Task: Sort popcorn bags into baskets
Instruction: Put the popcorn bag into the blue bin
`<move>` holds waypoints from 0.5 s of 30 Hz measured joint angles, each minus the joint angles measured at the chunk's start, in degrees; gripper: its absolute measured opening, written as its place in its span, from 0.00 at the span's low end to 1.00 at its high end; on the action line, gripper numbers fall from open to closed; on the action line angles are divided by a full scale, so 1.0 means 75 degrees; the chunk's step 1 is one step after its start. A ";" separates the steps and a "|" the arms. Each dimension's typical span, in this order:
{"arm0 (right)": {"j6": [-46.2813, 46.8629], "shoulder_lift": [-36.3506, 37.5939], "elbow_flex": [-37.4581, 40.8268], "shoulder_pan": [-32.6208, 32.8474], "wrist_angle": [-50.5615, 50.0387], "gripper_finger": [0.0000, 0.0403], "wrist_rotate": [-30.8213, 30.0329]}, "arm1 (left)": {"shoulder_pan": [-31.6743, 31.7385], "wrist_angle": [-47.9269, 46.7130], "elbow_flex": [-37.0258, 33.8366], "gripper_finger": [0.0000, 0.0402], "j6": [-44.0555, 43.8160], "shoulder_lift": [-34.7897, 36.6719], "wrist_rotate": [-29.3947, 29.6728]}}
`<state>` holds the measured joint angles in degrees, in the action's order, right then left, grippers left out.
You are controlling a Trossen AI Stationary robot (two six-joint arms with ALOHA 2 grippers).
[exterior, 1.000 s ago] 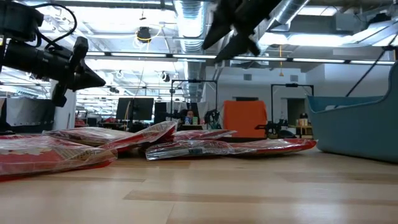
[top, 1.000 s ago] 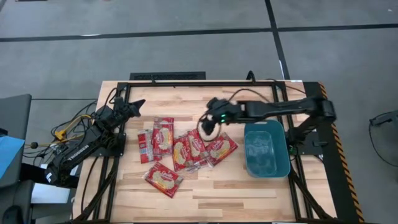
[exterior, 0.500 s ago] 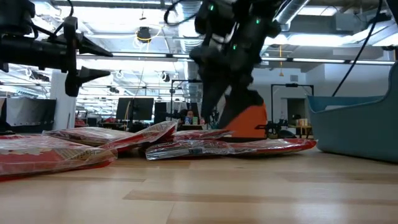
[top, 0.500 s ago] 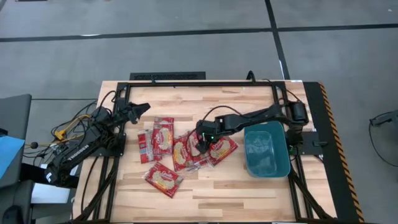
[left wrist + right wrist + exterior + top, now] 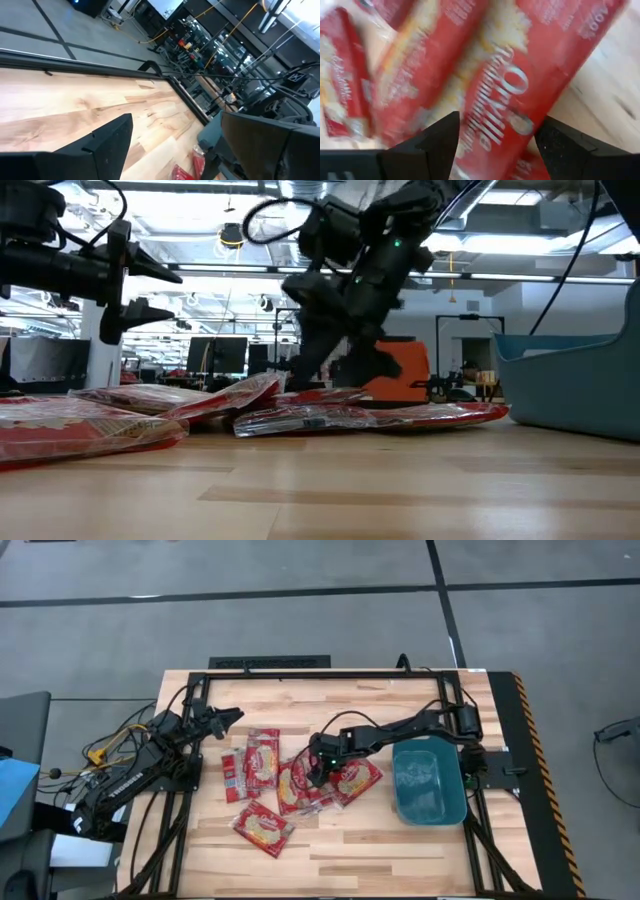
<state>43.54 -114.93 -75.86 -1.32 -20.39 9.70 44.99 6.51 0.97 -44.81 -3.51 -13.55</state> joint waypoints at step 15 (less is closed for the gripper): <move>0.0136 -0.0034 -0.0079 -0.0044 0.0118 0.05 0.0070 | 0.0000 -0.0312 0.0000 0.72 0.0071 0.0009 0.0342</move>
<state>44.55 -115.19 -76.46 -1.65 -19.51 10.23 44.99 4.17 0.97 -44.28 -3.44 -10.99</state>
